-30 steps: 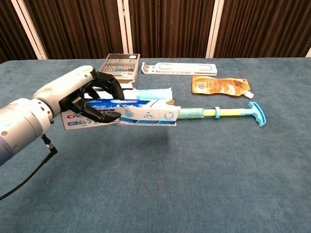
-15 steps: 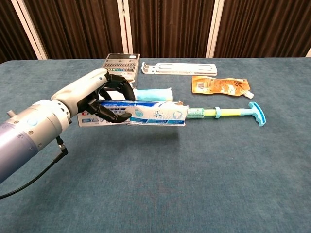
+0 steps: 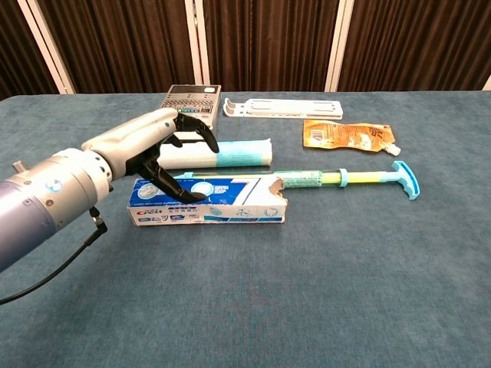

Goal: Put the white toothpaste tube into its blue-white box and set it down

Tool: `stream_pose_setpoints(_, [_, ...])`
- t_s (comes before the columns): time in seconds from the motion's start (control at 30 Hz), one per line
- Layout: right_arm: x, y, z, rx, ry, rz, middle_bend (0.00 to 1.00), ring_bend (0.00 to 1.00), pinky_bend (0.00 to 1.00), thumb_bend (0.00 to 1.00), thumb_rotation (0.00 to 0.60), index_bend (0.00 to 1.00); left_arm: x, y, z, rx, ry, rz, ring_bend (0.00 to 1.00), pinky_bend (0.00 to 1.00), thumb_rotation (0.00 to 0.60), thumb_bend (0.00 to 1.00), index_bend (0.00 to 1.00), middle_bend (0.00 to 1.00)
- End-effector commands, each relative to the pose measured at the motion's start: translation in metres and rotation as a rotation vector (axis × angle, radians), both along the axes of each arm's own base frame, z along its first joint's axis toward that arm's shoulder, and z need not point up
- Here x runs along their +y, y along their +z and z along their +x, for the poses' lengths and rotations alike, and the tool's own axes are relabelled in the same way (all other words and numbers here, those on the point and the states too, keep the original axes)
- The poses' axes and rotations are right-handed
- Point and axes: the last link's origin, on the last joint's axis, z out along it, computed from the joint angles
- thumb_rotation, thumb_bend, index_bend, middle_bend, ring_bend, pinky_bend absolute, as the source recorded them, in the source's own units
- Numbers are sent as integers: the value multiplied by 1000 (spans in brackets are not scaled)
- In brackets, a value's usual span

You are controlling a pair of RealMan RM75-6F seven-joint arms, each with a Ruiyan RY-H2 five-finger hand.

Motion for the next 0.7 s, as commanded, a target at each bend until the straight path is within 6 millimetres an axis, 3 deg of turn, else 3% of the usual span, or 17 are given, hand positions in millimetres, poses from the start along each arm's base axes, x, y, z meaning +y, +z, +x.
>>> stream_pose_setpoints(0.03, [0, 3, 0, 20, -6, -26, 0, 42, 0, 174, 600, 111, -5, 25, 2, -22, 3, 25, 11, 168, 600, 211, 306, 137])
stream_pose_setpoints(0.2, [-1, -1, -6, 83, -62, -51, 0, 42, 0, 175, 600, 111, -26, 80, -1, -133, 57, 62, 36, 169, 600, 214, 306, 191])
stream_pose_setpoints(0.27, [-2, -12, -12, 124, -100, -44, 0, 42, 0, 175, 600, 111, -37, 119, -7, -159, 76, 128, 54, 171, 600, 235, 308, 206])
stream_pose_setpoints(0.4, [-2, -39, -31, 224, -165, -12, 0, 42, 0, 174, 600, 111, -58, 175, -28, -76, 100, 248, 58, 180, 600, 253, 321, 218])
stream_pose_setpoints(0.53, [1, -68, -52, 247, -235, 52, 4, 43, 0, 174, 600, 113, -82, 213, -63, 94, 147, 334, 64, 185, 600, 253, 332, 220])
stream_pose_setpoints(0.7, [2, -94, -85, 412, -275, 70, 4, 51, 0, 174, 600, 119, -104, 240, -102, 200, 200, 395, 68, 186, 600, 253, 335, 221])
